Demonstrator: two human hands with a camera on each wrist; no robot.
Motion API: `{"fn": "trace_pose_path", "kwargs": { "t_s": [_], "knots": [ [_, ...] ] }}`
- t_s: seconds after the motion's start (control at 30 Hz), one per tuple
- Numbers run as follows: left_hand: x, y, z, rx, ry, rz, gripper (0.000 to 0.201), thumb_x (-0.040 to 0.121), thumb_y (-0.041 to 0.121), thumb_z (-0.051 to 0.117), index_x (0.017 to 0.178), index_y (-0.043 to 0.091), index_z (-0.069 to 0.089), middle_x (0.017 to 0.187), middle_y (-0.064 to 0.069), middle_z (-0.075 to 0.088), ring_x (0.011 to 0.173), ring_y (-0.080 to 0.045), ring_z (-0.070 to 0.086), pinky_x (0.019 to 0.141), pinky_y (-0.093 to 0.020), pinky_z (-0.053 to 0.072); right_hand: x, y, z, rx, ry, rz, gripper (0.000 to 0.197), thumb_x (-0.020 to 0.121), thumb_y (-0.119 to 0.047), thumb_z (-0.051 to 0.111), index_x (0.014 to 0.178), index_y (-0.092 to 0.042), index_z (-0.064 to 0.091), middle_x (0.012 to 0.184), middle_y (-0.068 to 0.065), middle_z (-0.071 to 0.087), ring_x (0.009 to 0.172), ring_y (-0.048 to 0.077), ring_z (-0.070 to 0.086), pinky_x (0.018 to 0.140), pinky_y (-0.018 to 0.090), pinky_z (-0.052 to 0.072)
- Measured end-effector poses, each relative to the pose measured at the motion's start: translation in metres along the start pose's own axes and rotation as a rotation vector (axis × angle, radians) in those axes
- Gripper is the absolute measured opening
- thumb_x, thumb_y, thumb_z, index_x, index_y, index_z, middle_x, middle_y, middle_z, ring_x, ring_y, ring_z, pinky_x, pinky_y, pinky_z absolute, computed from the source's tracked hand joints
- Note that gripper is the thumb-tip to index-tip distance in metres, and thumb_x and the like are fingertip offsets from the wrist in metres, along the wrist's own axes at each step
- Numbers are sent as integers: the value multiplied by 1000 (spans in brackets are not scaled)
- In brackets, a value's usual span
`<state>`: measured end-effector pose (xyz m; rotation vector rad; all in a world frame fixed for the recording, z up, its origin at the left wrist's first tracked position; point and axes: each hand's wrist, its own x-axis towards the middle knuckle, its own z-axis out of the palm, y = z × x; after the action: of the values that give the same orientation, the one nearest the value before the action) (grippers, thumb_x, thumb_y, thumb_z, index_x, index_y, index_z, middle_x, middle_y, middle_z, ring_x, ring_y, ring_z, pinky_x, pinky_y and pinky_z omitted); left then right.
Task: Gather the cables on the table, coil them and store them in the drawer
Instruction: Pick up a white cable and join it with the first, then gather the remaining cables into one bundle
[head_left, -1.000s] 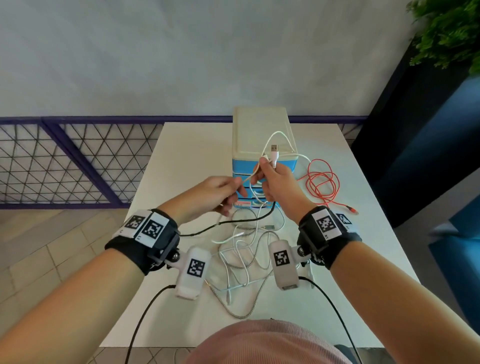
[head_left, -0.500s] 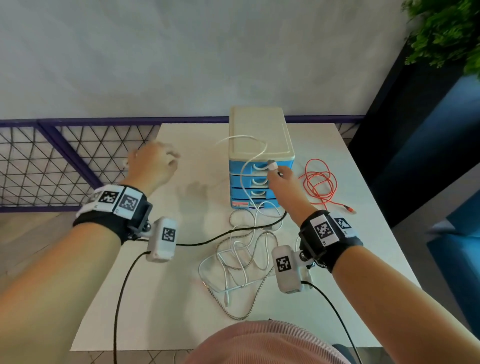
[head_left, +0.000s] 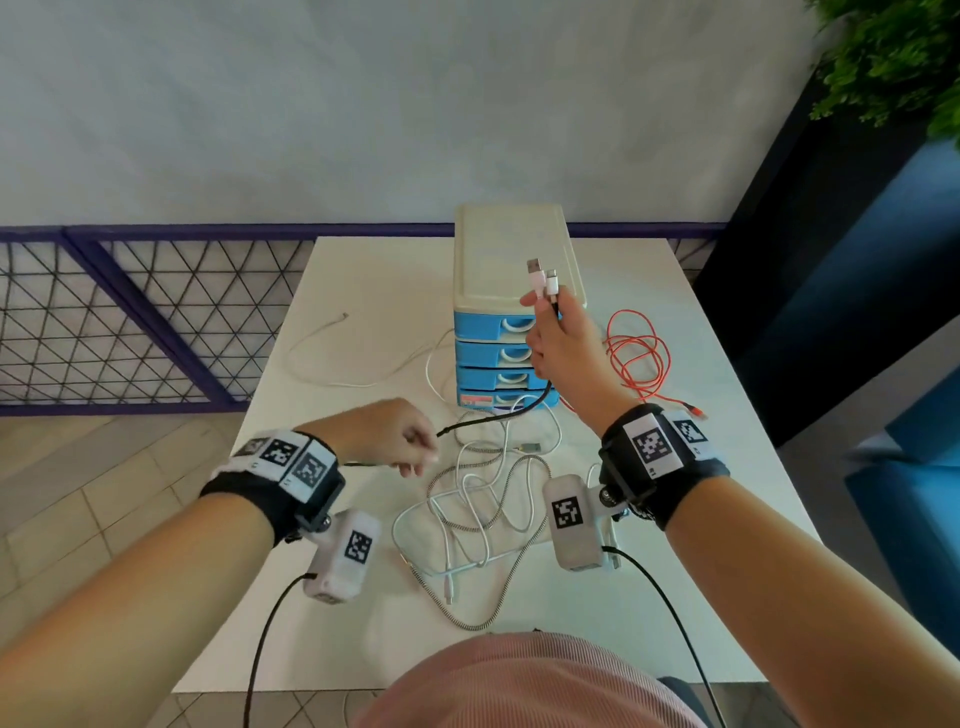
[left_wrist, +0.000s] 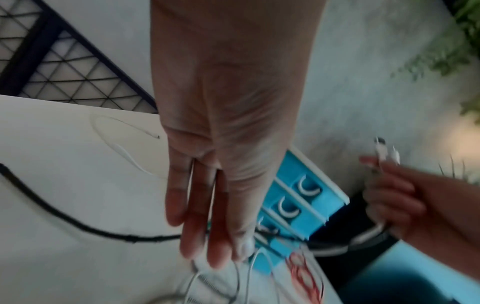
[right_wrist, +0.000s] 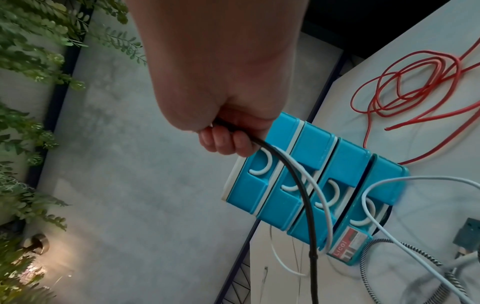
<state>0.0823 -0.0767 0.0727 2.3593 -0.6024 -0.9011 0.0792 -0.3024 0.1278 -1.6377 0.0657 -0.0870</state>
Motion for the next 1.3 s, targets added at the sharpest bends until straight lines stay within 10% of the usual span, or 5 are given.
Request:
{"fn": "trace_pose_path", "kwargs": {
  "t_s": [0.23, 0.37, 0.67, 0.9, 1.3],
  "knots": [
    [1, -25, 62, 496, -353, -48, 33, 63, 42, 77, 94, 35, 68, 99, 11, 52, 93, -9, 55, 82, -30, 49, 1, 3, 4, -92, -38, 17, 23, 104, -21, 32, 105, -11, 53, 60, -4, 33, 45, 3, 31, 41, 15, 31],
    [-2, -15, 63, 320, -333, -4, 16, 80, 31, 69, 90, 18, 71, 85, 6, 63, 63, 3, 53, 62, -17, 39, 2, 7, 3, -161, -63, 40, 29, 101, -29, 42, 102, -5, 58, 64, -3, 36, 50, 6, 34, 45, 17, 35],
    [3, 51, -20, -180, 476, 268, 16, 93, 18, 56, 84, 8, 64, 76, -8, 64, 62, 0, 49, 61, -15, 39, -10, 13, 21, -287, -419, 166, 30, 105, -24, 31, 85, -11, 49, 62, 2, 66, 52, 14, 63, 50, 20, 46],
    [1, 55, -34, -350, 489, 180, 39, 92, 38, 55, 61, 15, 54, 44, 8, 41, 35, -7, 32, 38, -19, 29, -4, -7, 11, -93, -196, 106, 32, 103, -26, 38, 79, -10, 53, 56, -5, 37, 45, 11, 30, 45, 24, 29],
    [-6, -16, -14, -343, 247, 15, 68, 63, 84, 48, 58, 17, 51, 48, 4, 47, 47, -11, 51, 66, -23, 42, 24, -18, -22, -81, 211, -82, 29, 103, -27, 35, 79, -20, 49, 71, -8, 50, 50, 1, 41, 53, 24, 37]
  ]
}}
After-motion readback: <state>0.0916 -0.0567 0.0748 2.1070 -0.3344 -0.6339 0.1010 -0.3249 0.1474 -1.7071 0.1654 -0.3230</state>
